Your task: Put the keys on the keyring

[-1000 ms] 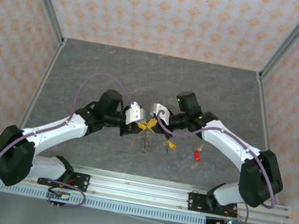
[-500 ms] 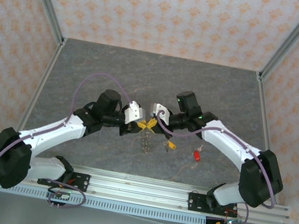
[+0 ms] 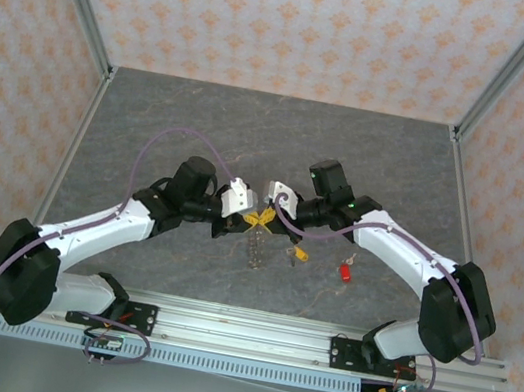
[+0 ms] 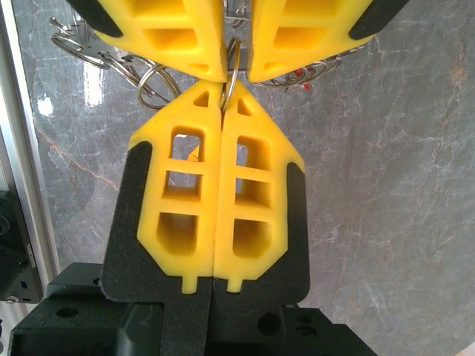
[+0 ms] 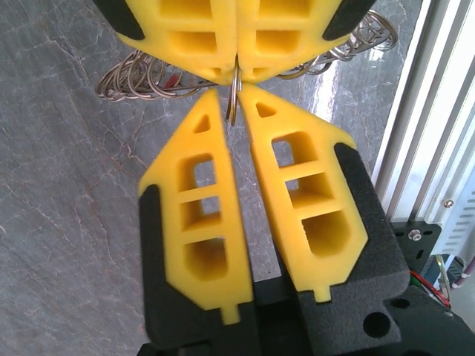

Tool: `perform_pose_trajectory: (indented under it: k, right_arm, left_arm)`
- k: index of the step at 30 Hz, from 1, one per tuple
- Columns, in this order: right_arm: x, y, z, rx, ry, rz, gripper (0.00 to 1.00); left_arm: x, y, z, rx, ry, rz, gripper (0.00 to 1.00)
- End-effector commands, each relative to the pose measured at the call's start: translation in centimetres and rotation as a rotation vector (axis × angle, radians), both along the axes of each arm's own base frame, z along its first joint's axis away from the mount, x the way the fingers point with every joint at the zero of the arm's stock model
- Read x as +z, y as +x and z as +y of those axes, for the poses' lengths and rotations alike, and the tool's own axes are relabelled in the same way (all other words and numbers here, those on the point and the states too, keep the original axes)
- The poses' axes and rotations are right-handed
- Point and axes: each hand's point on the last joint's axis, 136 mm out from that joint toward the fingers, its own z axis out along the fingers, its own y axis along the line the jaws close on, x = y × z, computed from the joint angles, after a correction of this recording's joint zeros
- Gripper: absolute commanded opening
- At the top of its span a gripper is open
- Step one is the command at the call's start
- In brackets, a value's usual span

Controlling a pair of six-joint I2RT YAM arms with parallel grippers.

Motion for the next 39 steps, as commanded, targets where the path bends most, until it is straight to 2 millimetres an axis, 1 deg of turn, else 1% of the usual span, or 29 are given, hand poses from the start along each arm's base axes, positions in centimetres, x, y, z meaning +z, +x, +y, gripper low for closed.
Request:
perform_pose_trajectory:
  k: [1,3,5,9,12,16,21,26,28,31,36,37,39]
  right_arm:
    - [2.7,-0.5,1.0,0.052,0.092,-0.041,0.0]
    - [2.8,-0.5,1.0,0.053,0.095,-0.04,0.0]
    - [2.9,-0.5,1.0,0.048,0.096,-0.041,0.0]
    - [2.8,-0.3,0.9,0.042,0.082,-0.047,0.0]
    - [2.6,-0.4,0.8,0.046,0.072,-0.048,0.0]
    - [2.8,-0.5,1.0,0.055,0.084,-0.035,0.0]
    - [3.1,-0.5,1.0,0.049,0.09,-0.038,0.0]
    - [2.9,-0.6,0.9,0.048,0.087,-0.034,0.0]
    - [2.9,-0.5,0.9,0.046,0.086,-0.031,0.0]
    - [2.9,-0.5,0.9,0.047,0.088,-0.031,0.0]
    - [3.0,-0.6,1.0,0.052,0.092,-0.028,0.0]
    - [3.0,-0.6,1.0,0.052,0.095,-0.027,0.0]
    - [3.2,-0.6,1.1,0.052,0.102,-0.025,0.0]
  left_arm:
    - [0.2,-0.5,-0.7,-0.044,0.003,0.001,0.11]
    - [0.1,-0.4,-0.7,-0.039,0.006,0.0,0.12]
    - [-0.2,-0.3,-0.5,-0.034,0.023,0.002,0.15]
    - [-0.6,-0.4,0.0,-0.024,0.051,-0.005,0.17]
    - [-0.7,-0.5,0.1,-0.022,0.058,-0.01,0.17]
    - [0.1,-0.4,-0.3,-0.037,0.042,-0.013,0.16]
    - [-0.4,-0.4,-0.2,-0.047,0.069,-0.003,0.16]
    - [-0.9,-0.5,0.2,-0.04,0.098,-0.007,0.13]
    - [-1.1,-0.6,0.4,-0.04,0.106,-0.003,0.17]
    - [-1.2,-0.5,0.4,-0.035,0.103,-0.002,0.18]
    - [-0.6,-0.2,0.0,-0.034,0.078,-0.01,0.13]
    - [-0.7,-0.2,0.0,-0.034,0.084,-0.009,0.1]
    - [-1.1,-0.2,0.1,-0.038,0.104,-0.003,0.0]
